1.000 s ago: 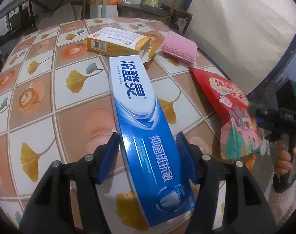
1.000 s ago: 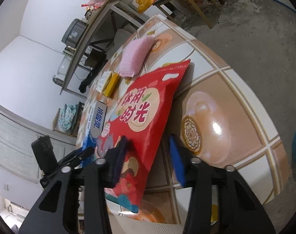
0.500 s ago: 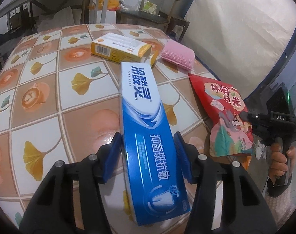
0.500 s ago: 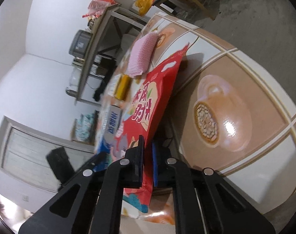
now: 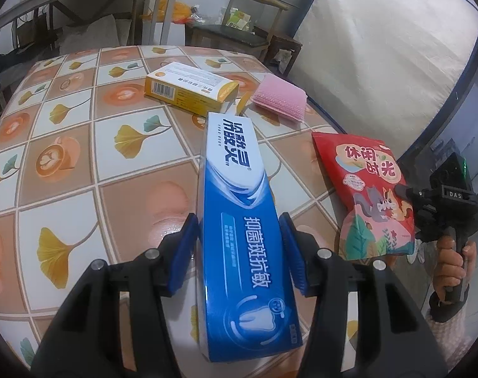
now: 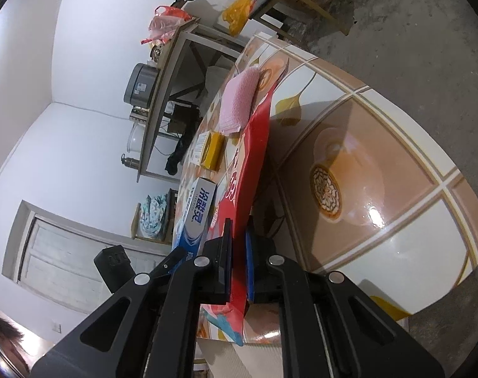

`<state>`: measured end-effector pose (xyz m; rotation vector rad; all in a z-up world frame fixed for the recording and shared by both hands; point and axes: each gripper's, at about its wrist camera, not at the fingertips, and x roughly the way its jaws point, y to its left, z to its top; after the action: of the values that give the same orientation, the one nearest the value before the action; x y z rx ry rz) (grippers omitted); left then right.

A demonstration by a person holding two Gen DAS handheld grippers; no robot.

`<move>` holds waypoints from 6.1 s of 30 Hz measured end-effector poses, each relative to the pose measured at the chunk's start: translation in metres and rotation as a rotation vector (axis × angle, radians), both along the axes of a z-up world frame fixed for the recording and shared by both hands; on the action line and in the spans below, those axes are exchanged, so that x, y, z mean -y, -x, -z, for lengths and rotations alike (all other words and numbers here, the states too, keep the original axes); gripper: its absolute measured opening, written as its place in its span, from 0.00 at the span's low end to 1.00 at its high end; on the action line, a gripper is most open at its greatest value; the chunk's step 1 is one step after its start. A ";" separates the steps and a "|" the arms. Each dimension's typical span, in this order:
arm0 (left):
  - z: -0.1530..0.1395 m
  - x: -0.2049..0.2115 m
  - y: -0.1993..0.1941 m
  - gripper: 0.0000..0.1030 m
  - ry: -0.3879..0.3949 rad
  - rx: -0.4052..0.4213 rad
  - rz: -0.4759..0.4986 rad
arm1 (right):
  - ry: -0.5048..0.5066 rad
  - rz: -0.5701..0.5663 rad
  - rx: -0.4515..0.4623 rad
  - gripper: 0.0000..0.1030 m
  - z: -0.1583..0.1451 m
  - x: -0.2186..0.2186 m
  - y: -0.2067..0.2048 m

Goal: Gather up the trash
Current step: 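Lift the toothpaste box and red snack bag off the table, then carry the toothpaste box and snack bag over the wastebasket, then open both tools to drop the box and bag into the wastebasket, then move both tools back over the table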

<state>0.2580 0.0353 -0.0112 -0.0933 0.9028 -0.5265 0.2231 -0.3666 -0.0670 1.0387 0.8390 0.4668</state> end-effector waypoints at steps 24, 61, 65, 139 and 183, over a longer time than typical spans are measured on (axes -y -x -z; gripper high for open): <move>-0.029 0.027 0.005 0.46 0.024 0.075 0.038 | -0.062 0.060 0.071 0.07 -0.002 0.036 0.027; -0.032 0.346 0.062 0.45 0.130 0.038 0.513 | 0.075 0.620 0.033 0.07 0.036 0.247 0.226; 0.005 0.401 0.069 0.45 0.106 -0.017 0.554 | 0.118 0.677 -0.044 0.07 0.061 0.264 0.236; 0.024 0.168 0.133 0.74 0.317 0.014 0.496 | 0.483 0.439 -0.608 0.71 0.200 0.276 0.016; -0.001 0.138 0.100 0.85 0.310 0.078 0.452 | 0.618 0.473 -0.081 0.80 -0.008 0.162 0.075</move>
<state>0.1579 -0.1031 -0.0106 -0.1496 0.7607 -1.0835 0.1482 -0.5283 -0.0589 0.6449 0.7100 -0.2332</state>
